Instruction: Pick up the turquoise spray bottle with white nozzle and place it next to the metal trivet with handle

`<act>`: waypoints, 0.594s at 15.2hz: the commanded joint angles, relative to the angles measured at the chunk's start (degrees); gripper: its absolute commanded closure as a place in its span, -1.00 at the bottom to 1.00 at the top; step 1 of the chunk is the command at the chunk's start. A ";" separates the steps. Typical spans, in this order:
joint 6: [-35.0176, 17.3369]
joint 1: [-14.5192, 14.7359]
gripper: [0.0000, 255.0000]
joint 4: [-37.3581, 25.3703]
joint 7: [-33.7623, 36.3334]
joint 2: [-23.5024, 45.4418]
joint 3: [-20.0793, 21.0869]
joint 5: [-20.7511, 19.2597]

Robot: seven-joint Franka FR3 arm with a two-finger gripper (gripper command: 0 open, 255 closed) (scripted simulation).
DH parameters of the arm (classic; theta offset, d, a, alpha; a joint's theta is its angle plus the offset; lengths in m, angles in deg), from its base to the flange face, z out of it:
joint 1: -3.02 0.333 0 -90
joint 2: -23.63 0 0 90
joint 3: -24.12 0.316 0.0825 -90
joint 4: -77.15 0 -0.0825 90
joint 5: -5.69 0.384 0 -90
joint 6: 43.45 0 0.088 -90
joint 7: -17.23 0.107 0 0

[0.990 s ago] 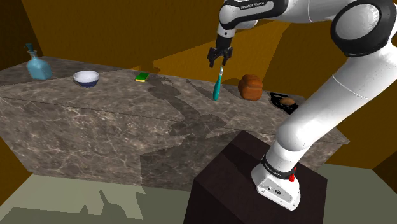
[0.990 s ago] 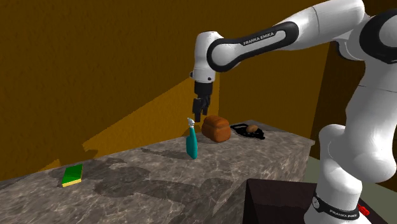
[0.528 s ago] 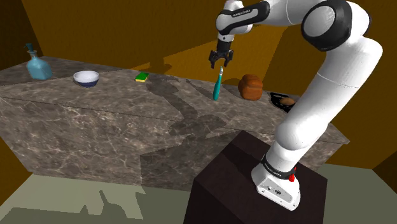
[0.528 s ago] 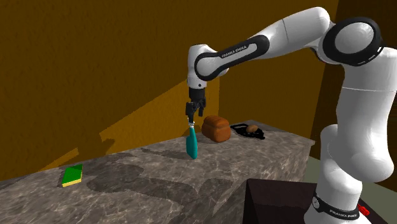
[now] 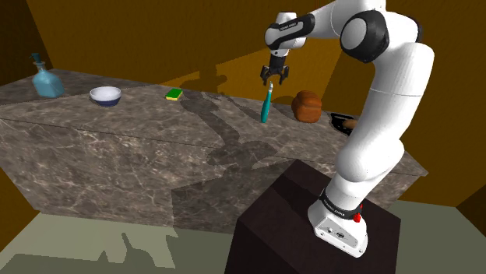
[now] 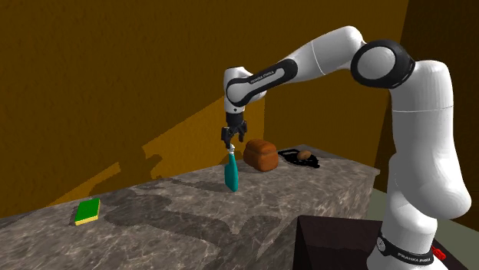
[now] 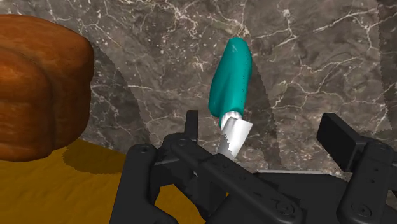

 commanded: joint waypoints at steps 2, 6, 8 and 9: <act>-1.41 -0.55 -1.00 -0.54 0.14 2.02 -0.35 0.31; -4.12 -0.75 -1.00 1.03 0.02 3.15 -0.38 0.50; -5.17 -0.84 -1.00 1.61 -0.03 3.63 -0.38 0.58; -5.17 -0.84 -1.00 1.60 -0.03 3.64 -0.38 0.58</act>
